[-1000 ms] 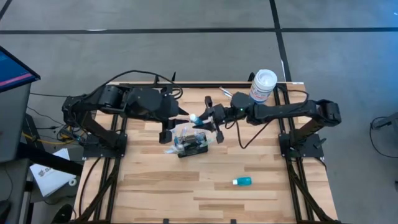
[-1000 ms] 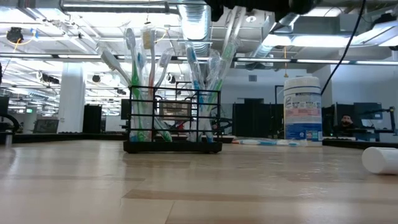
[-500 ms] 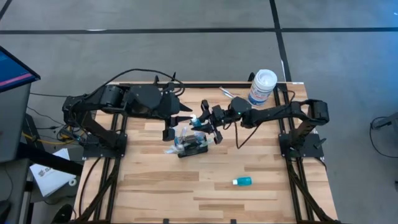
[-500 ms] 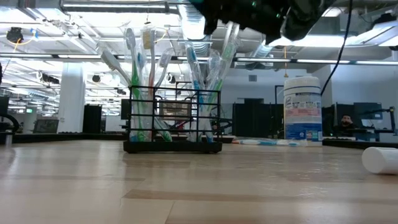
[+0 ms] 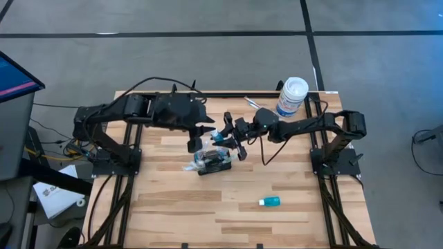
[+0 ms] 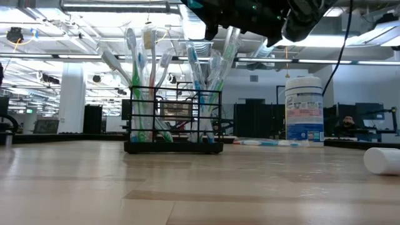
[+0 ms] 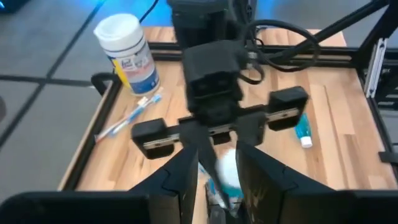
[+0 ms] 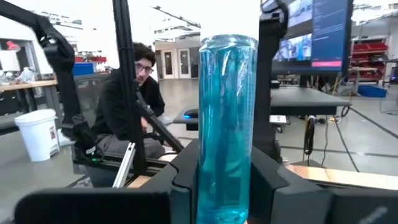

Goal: Pick & Place toothbrushing station
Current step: Put the blue mouthwash into the wire organizer

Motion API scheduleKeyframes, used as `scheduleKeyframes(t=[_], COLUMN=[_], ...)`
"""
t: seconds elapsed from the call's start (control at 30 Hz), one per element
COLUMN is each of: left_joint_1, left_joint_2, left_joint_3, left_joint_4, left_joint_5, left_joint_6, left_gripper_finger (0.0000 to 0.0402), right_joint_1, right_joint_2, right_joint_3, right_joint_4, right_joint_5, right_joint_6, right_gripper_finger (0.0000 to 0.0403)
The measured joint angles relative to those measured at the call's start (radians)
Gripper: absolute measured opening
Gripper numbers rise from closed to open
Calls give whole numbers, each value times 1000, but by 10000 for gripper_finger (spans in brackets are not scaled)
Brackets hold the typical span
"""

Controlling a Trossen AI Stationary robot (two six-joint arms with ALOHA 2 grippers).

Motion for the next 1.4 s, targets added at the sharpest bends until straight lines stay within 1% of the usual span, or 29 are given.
scheduleKeyframes(t=[0.2, 0.4, 0.6, 0.73, 0.83, 1.0, 1.1, 1.2, 1.3, 1.4], left_joint_1=[32, 32, 32, 33, 33, 33, 33, 33, 32, 31], left_joint_2=[4, 31, 62, 79, 79, 82, 89, 89, 91, 91], left_joint_3=[0, 1, 0, 1, 2, 2, 2, 2, -1, -1], left_joint_4=[-13, -43, -95, -111, -115, -152, -165, -192, -231, -226], left_joint_5=[99, 136, 163, 211, 227, 229, 247, 249, 247, 238], left_joint_6=[-8, -40, -62, -72, -90, -96, -109, -110, -110, -110], left_gripper_finger=[102, 102, 102, 102, 102, 102, 103, 114, 134, 156], right_joint_1=[1, 9, 20, 19, 20, 19, 19, 19, 19, 18], right_joint_2=[0, 0, 2, 2, 13, 16, 16, 16, 13, 11], right_joint_3=[0, 0, 0, -1, 0, 0, 0, 0, 1, 2], right_joint_4=[-31, -78, -111, -141, -121, -132, -139, -137, -117, -114], right_joint_5=[15, 45, 48, 46, 45, 47, 45, 45, 45, 45], right_joint_6=[-4, -7, -19, -23, -23, -22, -21, -19, -19, -19], right_gripper_finger=[70, 70, 70, 70, 70, 70, 68, 67, 67, 67])
